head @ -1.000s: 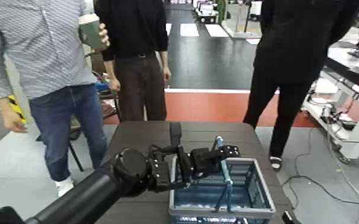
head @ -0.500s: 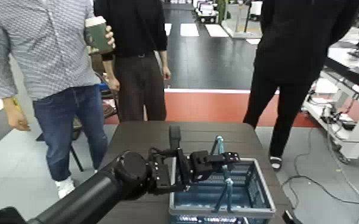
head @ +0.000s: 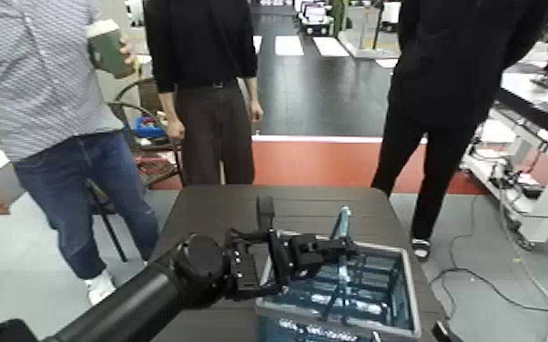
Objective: Grasp the handle of the crate.
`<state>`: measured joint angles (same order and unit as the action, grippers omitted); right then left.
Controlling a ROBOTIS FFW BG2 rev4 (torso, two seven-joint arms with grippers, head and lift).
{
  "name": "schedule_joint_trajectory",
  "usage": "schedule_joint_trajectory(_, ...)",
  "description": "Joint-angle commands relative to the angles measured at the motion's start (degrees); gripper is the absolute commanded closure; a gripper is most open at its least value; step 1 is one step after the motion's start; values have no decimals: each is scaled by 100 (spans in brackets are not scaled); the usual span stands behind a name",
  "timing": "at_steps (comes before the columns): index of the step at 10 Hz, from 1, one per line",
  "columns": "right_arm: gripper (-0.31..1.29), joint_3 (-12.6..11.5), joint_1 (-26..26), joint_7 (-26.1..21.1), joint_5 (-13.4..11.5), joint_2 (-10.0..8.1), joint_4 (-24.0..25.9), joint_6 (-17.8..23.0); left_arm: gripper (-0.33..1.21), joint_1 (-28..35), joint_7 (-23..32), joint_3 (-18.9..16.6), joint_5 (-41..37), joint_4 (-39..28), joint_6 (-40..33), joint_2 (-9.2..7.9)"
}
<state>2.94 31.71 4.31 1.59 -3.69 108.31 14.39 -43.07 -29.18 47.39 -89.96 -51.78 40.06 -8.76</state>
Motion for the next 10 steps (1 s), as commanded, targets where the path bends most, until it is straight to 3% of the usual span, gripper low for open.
schedule_joint_trajectory(1, 15, -30, 28, 0, 8, 18, 15, 20, 119, 167, 0, -406, 234, -245, 116, -82)
schedule_joint_trajectory(4, 15, -74, 72, -9, 8, 44, 32, 37, 119, 598, 220, -1153, 559, -904, 388, -258)
schedule_joint_trajectory(10, 15, -101, 81, -114, -1, 88, 59, 151, 119, 1820, 1319, -2489, 585, -2749, 1048, -565)
